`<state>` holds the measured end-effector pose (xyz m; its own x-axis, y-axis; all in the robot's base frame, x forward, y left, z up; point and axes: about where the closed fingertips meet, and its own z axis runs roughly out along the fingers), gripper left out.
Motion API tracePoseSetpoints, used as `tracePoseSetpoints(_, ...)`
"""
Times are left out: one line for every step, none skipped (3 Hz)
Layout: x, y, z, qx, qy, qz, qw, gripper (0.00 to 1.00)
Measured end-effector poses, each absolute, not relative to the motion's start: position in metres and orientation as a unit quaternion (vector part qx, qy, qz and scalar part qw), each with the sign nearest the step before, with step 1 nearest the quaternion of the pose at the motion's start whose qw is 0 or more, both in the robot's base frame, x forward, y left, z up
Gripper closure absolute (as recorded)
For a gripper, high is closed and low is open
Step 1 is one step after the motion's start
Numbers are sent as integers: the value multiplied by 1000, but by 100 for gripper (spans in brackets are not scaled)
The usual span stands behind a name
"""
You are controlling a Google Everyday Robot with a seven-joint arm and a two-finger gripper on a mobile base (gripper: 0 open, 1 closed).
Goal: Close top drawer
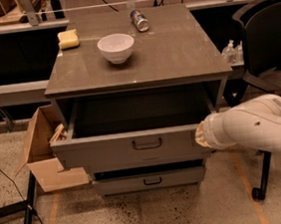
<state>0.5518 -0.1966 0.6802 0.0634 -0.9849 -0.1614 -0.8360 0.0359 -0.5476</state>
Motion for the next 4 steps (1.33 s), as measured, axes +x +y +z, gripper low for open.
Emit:
tracePoseSetpoints(598,-184,676,-689,659,-149,262,100)
tracePoseSetpoints(639,-170,676,-703,642,-158,262,100)
tracePoseSetpoints(671,-161,677,-715,627,-165,261,100)
tracePoseSetpoints(681,-159,696,-718,620,-167,268,100)
